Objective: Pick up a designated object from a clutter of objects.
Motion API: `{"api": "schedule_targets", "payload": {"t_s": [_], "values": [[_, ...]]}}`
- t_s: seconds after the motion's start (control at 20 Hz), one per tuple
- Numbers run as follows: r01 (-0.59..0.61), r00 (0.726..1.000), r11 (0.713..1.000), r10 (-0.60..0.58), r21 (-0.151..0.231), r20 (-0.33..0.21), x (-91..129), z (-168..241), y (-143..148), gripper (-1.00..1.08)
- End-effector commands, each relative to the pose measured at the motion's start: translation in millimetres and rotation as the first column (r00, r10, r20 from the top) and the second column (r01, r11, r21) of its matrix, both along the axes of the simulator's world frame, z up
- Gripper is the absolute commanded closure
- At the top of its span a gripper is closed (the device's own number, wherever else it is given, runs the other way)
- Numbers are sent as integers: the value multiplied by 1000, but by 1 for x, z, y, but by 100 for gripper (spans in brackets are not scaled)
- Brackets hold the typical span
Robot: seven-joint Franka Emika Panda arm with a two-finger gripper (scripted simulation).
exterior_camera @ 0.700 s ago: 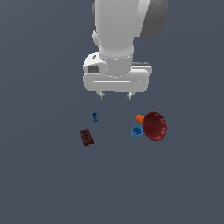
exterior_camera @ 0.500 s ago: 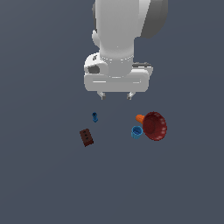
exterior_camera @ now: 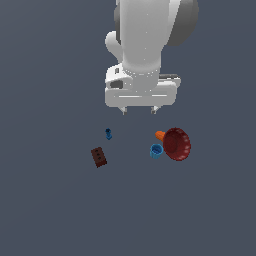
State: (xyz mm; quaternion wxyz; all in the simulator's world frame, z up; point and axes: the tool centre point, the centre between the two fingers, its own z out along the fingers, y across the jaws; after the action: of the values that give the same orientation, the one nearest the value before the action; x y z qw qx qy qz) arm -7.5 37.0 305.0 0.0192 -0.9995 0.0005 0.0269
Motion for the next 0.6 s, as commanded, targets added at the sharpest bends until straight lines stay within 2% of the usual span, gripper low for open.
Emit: {"api": "schedule_targets", "payload": {"t_s": [0.0,0.55], "values": [[4,1000,1000,-4,0,1,0,-1,-2,-92],[79,997,997,-79,-2,8,-5,-44,-29,-92]]}}
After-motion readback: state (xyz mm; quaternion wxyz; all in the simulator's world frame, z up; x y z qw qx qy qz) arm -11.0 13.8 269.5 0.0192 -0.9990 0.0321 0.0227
